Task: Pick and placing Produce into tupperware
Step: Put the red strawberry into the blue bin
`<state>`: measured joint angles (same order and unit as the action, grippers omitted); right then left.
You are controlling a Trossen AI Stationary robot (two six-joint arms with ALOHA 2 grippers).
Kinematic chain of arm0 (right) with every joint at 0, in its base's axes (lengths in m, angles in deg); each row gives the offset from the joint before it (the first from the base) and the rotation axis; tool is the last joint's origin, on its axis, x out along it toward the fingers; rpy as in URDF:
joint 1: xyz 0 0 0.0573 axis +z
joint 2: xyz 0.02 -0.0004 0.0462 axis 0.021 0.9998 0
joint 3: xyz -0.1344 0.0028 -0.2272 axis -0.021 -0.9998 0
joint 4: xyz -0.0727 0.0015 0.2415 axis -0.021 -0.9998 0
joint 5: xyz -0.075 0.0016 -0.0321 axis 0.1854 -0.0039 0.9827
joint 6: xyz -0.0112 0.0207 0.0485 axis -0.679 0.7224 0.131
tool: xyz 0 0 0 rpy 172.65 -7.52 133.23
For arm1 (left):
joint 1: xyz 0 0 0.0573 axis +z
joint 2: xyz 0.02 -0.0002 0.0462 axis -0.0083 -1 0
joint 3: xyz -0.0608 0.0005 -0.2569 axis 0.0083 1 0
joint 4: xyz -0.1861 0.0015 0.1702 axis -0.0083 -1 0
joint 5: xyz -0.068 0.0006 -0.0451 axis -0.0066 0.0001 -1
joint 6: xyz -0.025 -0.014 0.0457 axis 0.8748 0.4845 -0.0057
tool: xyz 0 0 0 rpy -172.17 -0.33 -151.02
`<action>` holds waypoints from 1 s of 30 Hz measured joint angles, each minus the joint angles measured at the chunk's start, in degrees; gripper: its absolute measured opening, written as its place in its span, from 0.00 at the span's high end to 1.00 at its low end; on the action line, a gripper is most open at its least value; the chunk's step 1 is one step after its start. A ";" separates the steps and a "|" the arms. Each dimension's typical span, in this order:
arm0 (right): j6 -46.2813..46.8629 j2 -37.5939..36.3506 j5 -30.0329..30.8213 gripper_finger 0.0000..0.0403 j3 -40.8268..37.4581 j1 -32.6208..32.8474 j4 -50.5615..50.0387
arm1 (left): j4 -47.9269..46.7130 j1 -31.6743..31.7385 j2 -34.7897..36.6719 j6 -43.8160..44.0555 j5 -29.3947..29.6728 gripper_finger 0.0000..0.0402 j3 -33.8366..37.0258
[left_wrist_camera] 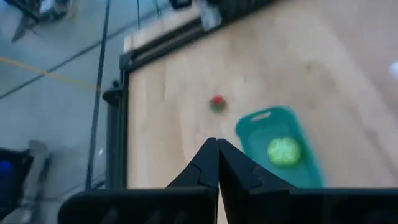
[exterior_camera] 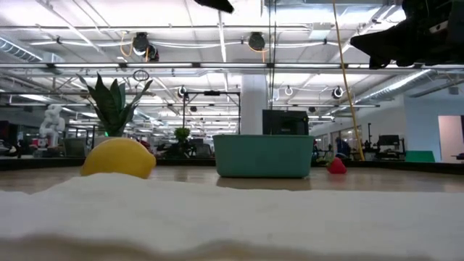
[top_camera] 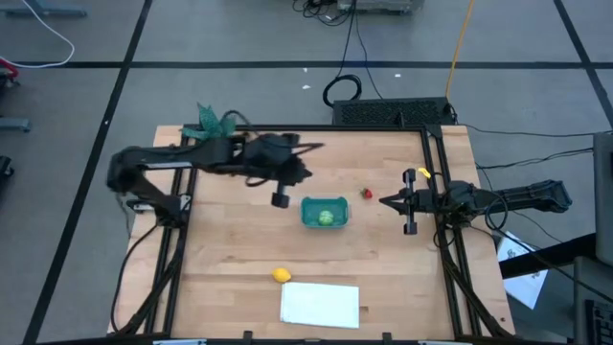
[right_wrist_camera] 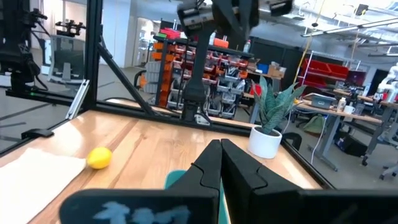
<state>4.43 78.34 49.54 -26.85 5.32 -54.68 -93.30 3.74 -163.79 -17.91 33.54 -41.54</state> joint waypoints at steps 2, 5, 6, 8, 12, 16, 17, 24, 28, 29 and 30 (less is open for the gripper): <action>-0.02 -0.02 -0.01 1.00 0.00 0.00 0.01 | 7.13 -0.02 3.86 1.87 -2.94 1.00 5.57; -0.01 -0.01 -0.01 1.00 0.00 0.00 0.22 | 17.58 -0.02 8.14 5.16 -8.03 1.00 14.04; -0.02 0.00 0.00 1.00 0.00 0.00 0.23 | 20.68 -0.02 9.09 6.05 -9.00 1.00 16.59; 0.20 0.00 0.00 1.00 0.00 0.00 0.33 | 25.35 -0.19 10.54 7.61 -9.40 1.00 21.00; 0.44 -0.02 0.00 1.00 0.00 0.00 0.35 | 33.99 -0.46 13.71 9.40 -8.31 1.00 28.39; 0.83 0.00 0.00 1.00 0.00 0.00 0.36 | 43.38 -0.88 16.80 13.16 -8.08 1.00 35.26; 0.83 -0.01 0.00 1.00 0.00 0.00 0.32 | 45.39 -1.20 17.02 13.59 -8.03 1.00 37.00; 0.83 -0.02 0.00 1.00 0.00 0.00 0.31 | 53.74 -3.41 20.70 13.67 -0.13 1.00 46.41; 0.84 0.00 0.00 1.00 0.00 0.00 0.33 | 53.78 -2.95 27.61 14.04 1.86 1.00 50.32; 0.83 0.00 0.00 1.00 0.00 0.00 0.33 | 53.44 -2.73 29.63 14.17 2.04 1.00 51.34; 0.84 0.00 0.00 1.00 0.00 0.00 0.33 | 52.68 -2.28 31.58 14.51 2.07 1.00 52.25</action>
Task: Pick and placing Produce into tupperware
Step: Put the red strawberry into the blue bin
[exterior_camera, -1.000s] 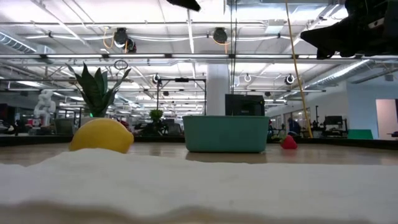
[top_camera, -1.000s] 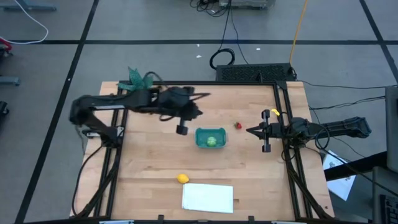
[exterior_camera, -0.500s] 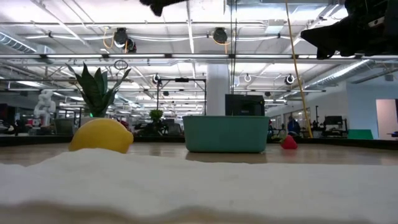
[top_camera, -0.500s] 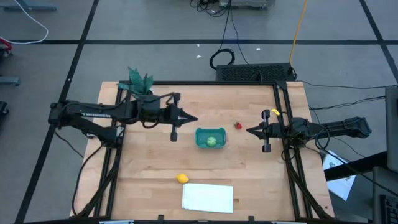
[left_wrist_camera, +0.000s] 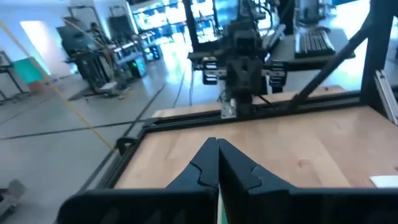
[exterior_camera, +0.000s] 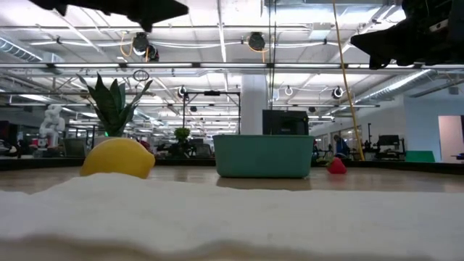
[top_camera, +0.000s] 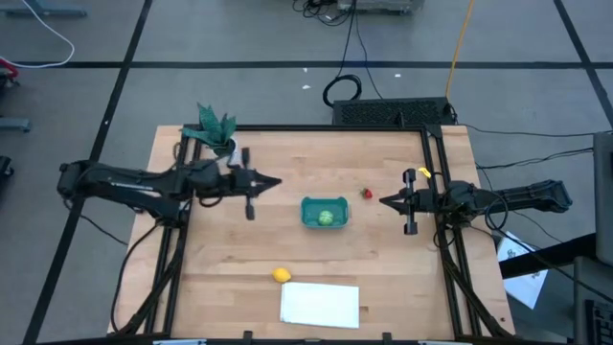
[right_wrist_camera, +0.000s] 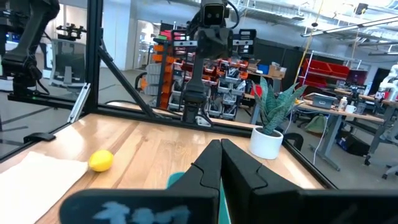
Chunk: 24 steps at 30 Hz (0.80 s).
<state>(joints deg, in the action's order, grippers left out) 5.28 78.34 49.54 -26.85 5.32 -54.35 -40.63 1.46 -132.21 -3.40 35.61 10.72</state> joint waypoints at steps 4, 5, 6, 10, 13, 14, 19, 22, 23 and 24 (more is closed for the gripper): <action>0.00 0.00 0.00 1.00 0.00 0.00 0.02 | -8.00 1.94 7.28 1.29 0.49 1.00 2.11; -0.01 0.00 0.00 1.00 0.00 0.00 0.02 | -10.24 2.26 8.68 1.44 0.44 1.00 2.54; -0.01 0.00 0.00 1.00 0.00 0.00 0.02 | -12.17 2.49 9.93 1.59 0.36 1.00 3.11; 0.01 0.00 0.00 1.00 0.00 0.00 0.02 | -15.56 2.60 13.57 2.16 2.02 1.00 6.02; 0.01 0.00 0.00 1.00 -0.02 0.00 0.03 | -10.02 2.19 16.72 2.27 2.38 1.00 10.52; 0.01 0.00 0.00 1.00 -0.02 0.00 0.04 | -7.82 2.08 17.74 2.62 2.10 1.00 12.07; 1.25 0.00 0.00 1.00 -0.02 0.00 0.04 | -5.45 1.81 20.78 3.05 3.33 1.00 18.14; 1.64 0.00 0.00 1.00 -0.02 0.00 -0.04 | -6.22 1.86 22.95 3.02 5.57 1.00 20.20; 1.89 0.00 0.00 1.00 -0.02 0.00 -0.16 | -5.63 1.82 23.82 2.94 5.05 1.00 20.87; 2.10 0.00 0.00 1.00 -0.02 0.00 -0.30 | -5.36 1.82 24.71 2.79 4.35 1.00 21.48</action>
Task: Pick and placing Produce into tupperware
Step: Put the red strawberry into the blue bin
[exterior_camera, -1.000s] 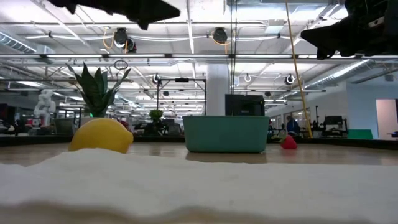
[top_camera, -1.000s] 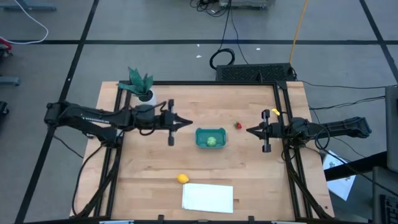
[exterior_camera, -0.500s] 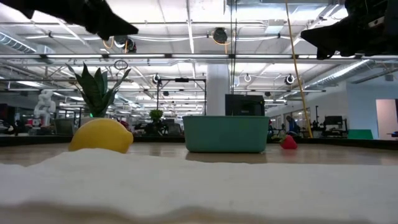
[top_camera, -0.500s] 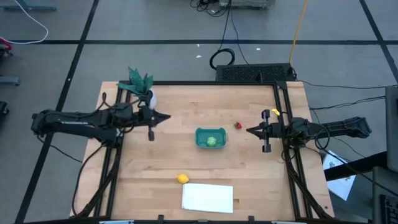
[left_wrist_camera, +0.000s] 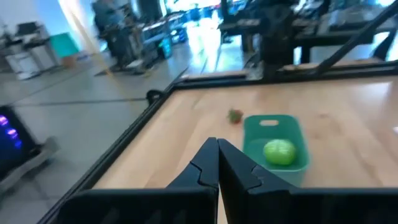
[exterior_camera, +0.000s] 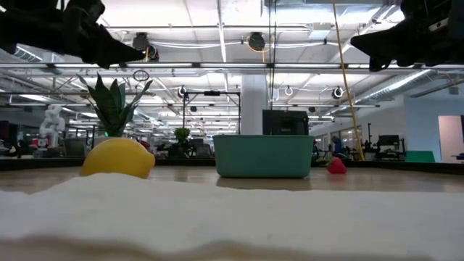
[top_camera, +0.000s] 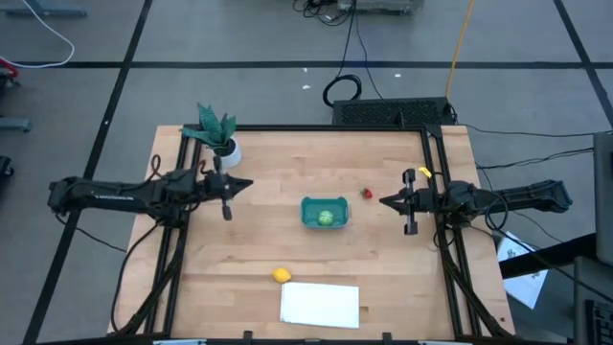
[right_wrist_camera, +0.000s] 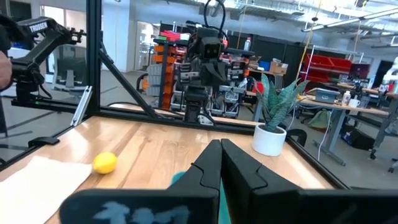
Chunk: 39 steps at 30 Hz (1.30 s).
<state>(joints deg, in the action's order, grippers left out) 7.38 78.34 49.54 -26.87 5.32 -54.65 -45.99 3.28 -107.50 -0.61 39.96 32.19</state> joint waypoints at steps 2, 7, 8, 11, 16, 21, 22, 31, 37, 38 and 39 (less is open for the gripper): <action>0.05 0.00 0.00 1.00 0.00 0.00 -0.42 | 0.13 -0.04 1.63 -0.24 -0.18 1.00 1.18; 0.92 0.00 0.00 1.00 -0.04 0.00 -0.59 | -0.90 0.00 5.94 -0.37 -0.42 1.00 3.71; 0.92 0.00 0.00 1.00 -0.04 0.00 -0.74 | -1.16 0.00 6.62 -0.04 -0.42 1.00 4.11; 0.92 0.02 0.00 1.00 -0.04 0.00 -0.96 | -1.54 0.00 7.66 1.02 -0.44 1.00 4.60; 0.92 0.02 0.00 1.00 -0.04 0.00 -0.94 | -3.26 0.00 7.67 1.28 -0.47 1.00 4.60; 1.95 0.54 4.39 1.00 -0.04 -0.26 -0.84 | -4.16 0.00 7.67 1.88 -2.56 0.98 4.60; 2.17 0.93 4.87 1.00 -0.04 -0.60 -0.92 | -4.14 0.00 7.64 1.87 -3.12 0.99 4.60; 7.40 6.36 6.12 1.00 0.33 -7.35 0.81 | -4.08 0.00 7.61 1.50 -3.47 0.96 4.60; 8.69 9.19 5.66 1.00 4.38 -11.55 -5.41 | -4.06 0.00 7.61 1.38 -3.11 0.96 4.60; 9.01 9.85 5.55 1.00 5.72 -12.22 -7.37 | -4.06 0.00 7.61 1.38 -3.07 0.97 4.60; 9.22 10.62 5.45 1.00 7.05 -12.87 -8.96 | -4.06 0.00 7.61 1.37 -3.02 0.97 4.60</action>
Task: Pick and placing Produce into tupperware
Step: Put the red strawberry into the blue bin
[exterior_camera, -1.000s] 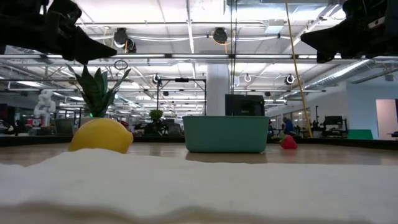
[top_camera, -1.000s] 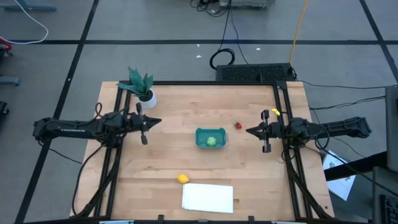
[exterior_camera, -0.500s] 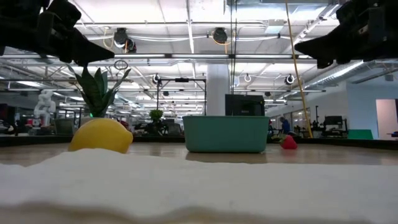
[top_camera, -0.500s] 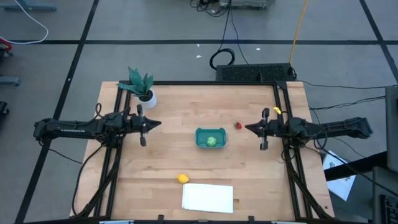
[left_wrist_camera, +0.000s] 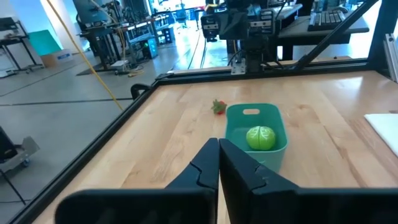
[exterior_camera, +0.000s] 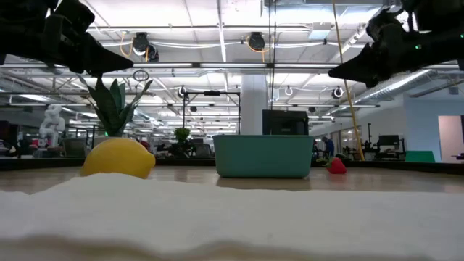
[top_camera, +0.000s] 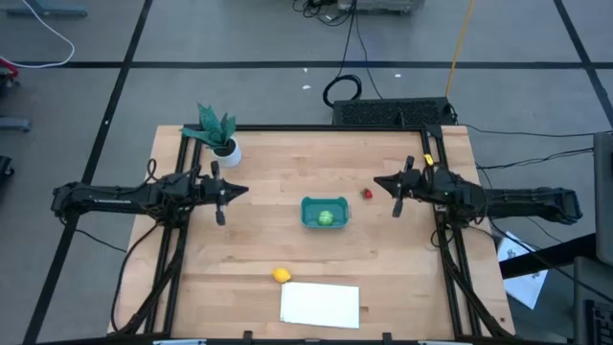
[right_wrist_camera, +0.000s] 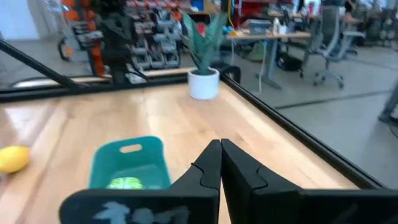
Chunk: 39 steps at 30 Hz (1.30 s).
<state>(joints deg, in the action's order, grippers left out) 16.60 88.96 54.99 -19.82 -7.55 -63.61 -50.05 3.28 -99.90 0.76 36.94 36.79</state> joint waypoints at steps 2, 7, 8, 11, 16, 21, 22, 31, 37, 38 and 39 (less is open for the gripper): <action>0.27 1.34 -0.26 1.00 2.51 -1.21 -2.96 | 0.00 0.00 0.00 -0.01 0.03 0.99 0.00; 0.85 4.87 -5.80 1.00 8.70 -5.33 -11.38 | 0.00 0.00 0.00 -0.06 0.04 0.98 0.00; 0.97 5.66 -7.06 1.00 9.97 -6.29 -12.90 | 0.00 0.00 0.00 -0.27 0.06 0.97 0.00; 1.88 8.32 -10.59 1.00 13.97 -9.49 -17.88 | 0.00 0.00 0.00 -1.31 0.07 0.95 0.00; 2.28 13.43 -16.10 1.00 18.43 -14.54 -22.53 | 0.00 0.00 0.00 -1.67 0.09 0.95 0.00; 3.23 18.49 -22.21 1.00 19.73 -18.23 -23.83 | 0.00 0.00 0.00 -2.08 0.09 0.98 0.00; 3.12 19.46 -23.85 1.00 19.74 -18.83 -24.26 | 0.00 0.00 0.00 -2.11 0.09 0.99 0.00; 4.73 26.23 -28.23 1.00 19.73 -20.98 -25.49 | 0.00 0.00 0.00 -2.79 0.13 0.94 0.00; 5.31 28.97 -28.17 0.99 23.59 -20.96 -34.82 | -0.02 0.00 0.00 -3.09 0.13 0.93 0.00; 5.16 29.39 -28.03 0.99 24.54 -20.96 -36.11 | -0.02 0.00 0.00 -3.09 0.13 0.94 0.00; 5.12 29.77 -28.01 0.97 25.18 -20.96 -36.61 | -0.02 0.00 0.00 -3.09 0.13 0.94 0.00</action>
<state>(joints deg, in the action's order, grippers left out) 21.72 118.73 26.98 5.37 -28.51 -100.22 -50.07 3.28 -99.90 -2.33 37.07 36.79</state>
